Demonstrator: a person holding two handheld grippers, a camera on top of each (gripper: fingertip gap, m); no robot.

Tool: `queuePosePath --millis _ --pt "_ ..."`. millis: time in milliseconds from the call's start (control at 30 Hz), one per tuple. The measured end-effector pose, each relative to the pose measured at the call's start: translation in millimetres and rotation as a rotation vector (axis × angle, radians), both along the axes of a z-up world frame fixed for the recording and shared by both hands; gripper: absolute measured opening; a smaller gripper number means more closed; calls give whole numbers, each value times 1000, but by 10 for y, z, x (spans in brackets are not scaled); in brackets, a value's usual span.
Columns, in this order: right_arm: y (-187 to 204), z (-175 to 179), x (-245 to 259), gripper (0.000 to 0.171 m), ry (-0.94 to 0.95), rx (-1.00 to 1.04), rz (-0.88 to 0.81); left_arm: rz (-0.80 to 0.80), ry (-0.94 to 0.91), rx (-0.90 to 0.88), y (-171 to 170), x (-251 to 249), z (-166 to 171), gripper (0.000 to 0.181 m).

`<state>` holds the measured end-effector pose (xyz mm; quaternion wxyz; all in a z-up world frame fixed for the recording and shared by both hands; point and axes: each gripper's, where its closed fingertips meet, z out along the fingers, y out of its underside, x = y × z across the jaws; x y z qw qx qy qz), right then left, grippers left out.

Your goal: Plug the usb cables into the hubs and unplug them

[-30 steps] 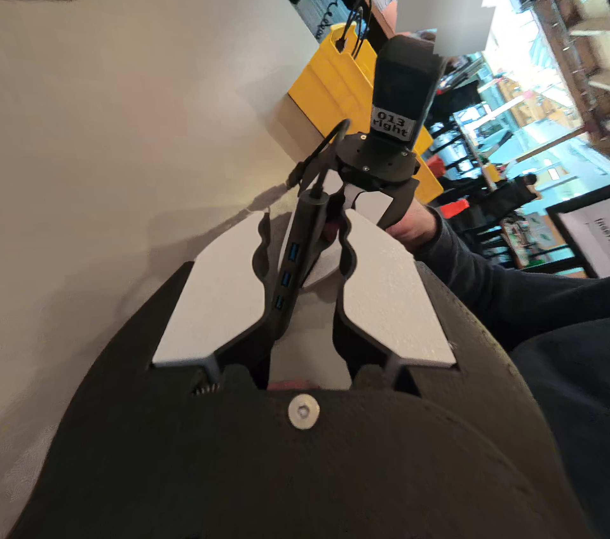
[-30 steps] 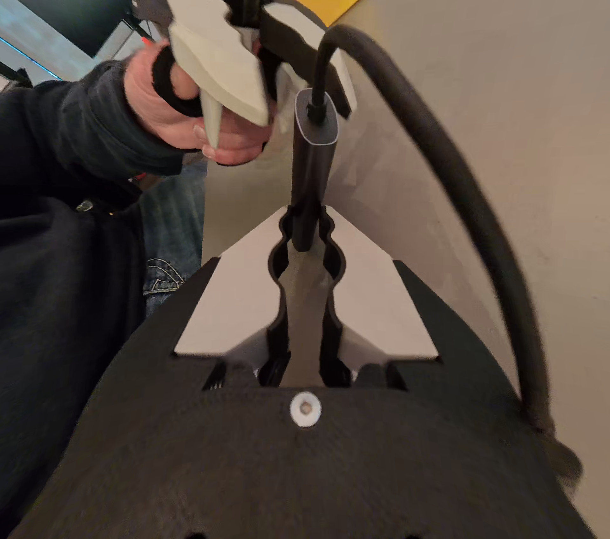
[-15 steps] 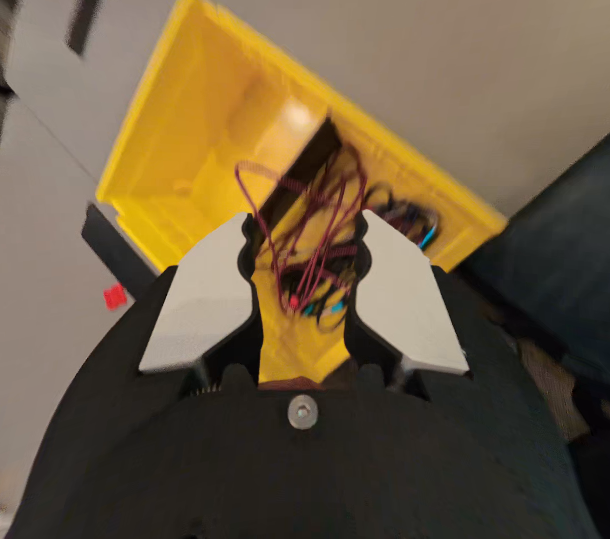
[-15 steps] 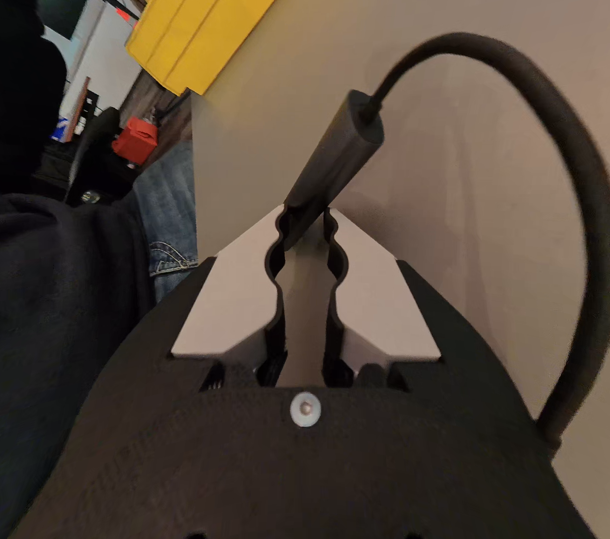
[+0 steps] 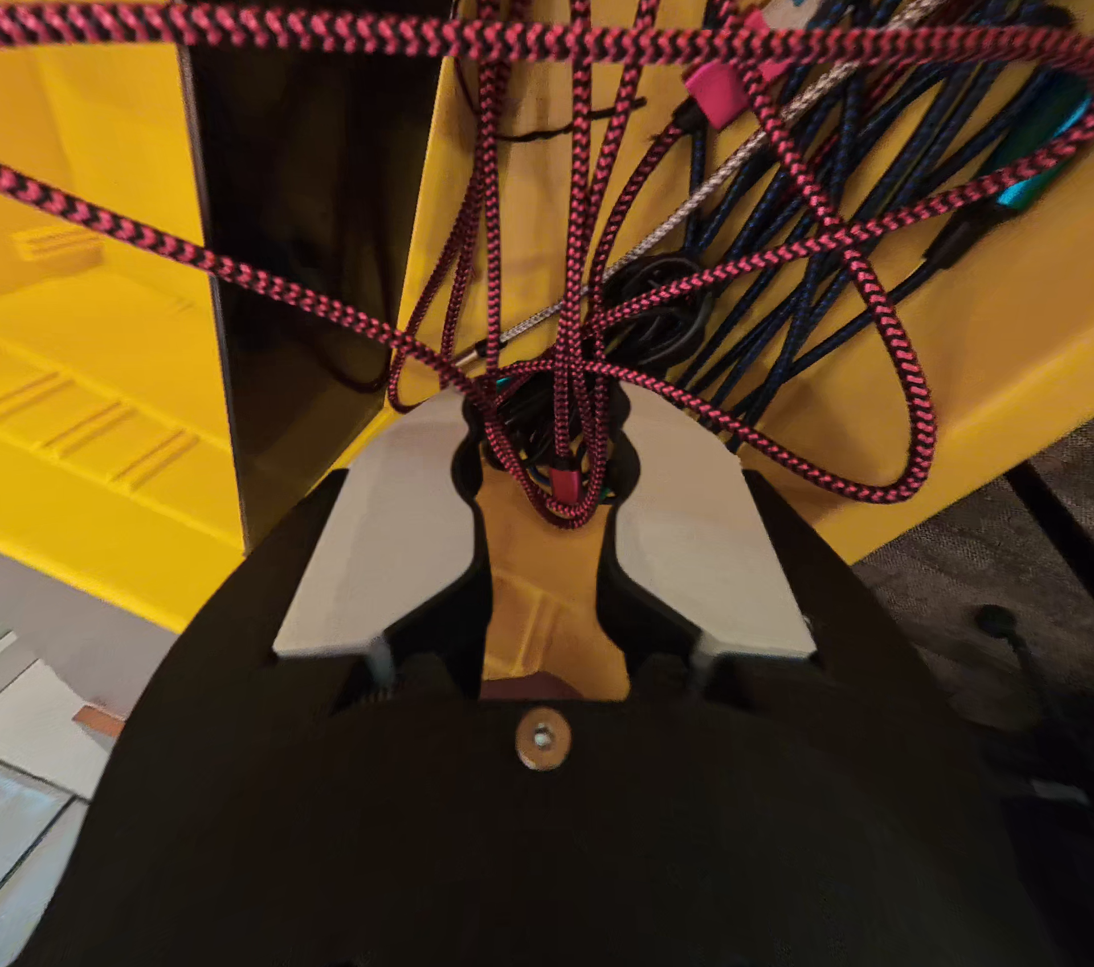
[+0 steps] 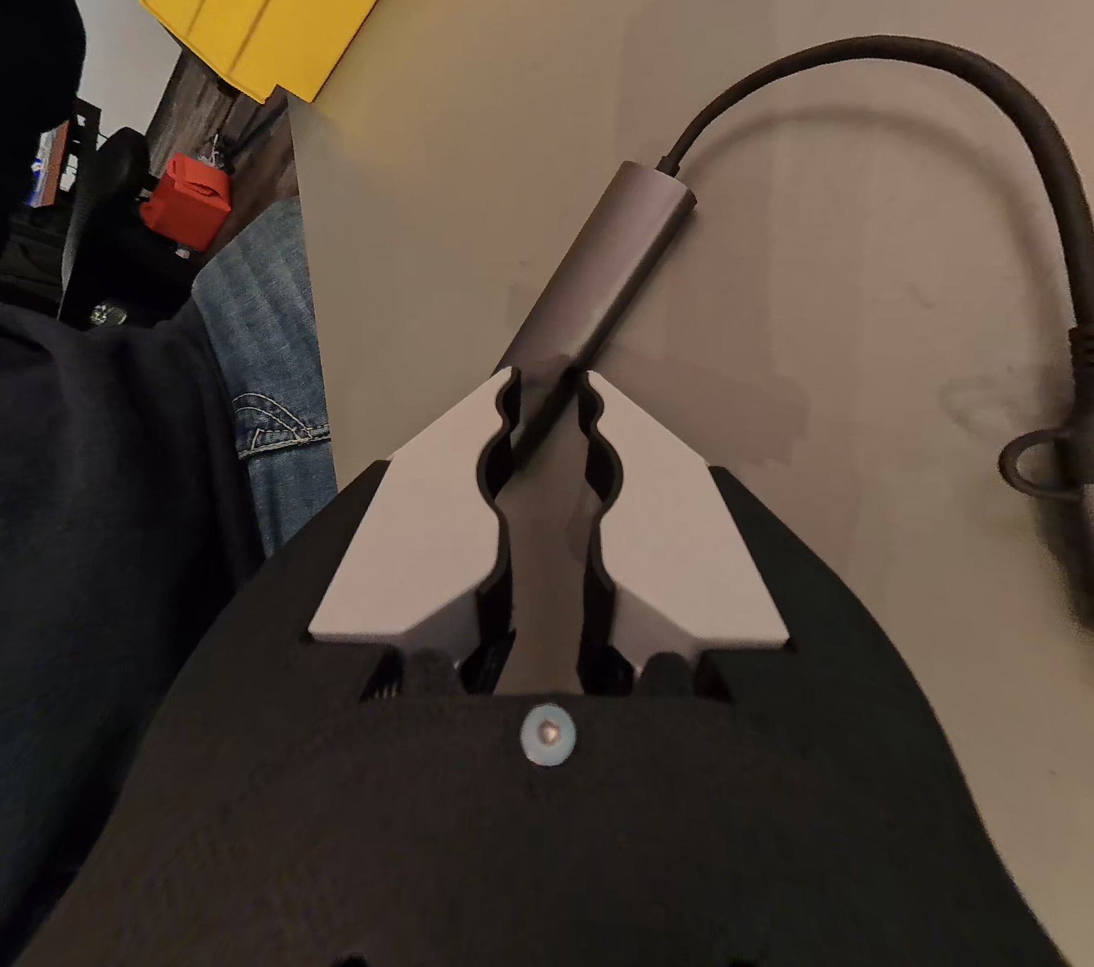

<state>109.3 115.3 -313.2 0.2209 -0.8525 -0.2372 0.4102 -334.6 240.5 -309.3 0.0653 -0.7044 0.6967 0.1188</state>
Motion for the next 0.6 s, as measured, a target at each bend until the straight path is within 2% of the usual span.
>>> queuePosePath --millis 100,167,400,600 --pt "-3 26 -5 17 4 5 2 -7 -33 17 -12 25 44 17" --pt "-7 40 -1 17 1 9 1 -5 -60 44 -6 35 109 10" --pt "-44 147 53 19 11 53 -29 -6 -124 182 49 21 487 7" --pt "-94 233 100 21 -13 90 -40 15 -189 304 83 17 989 6"
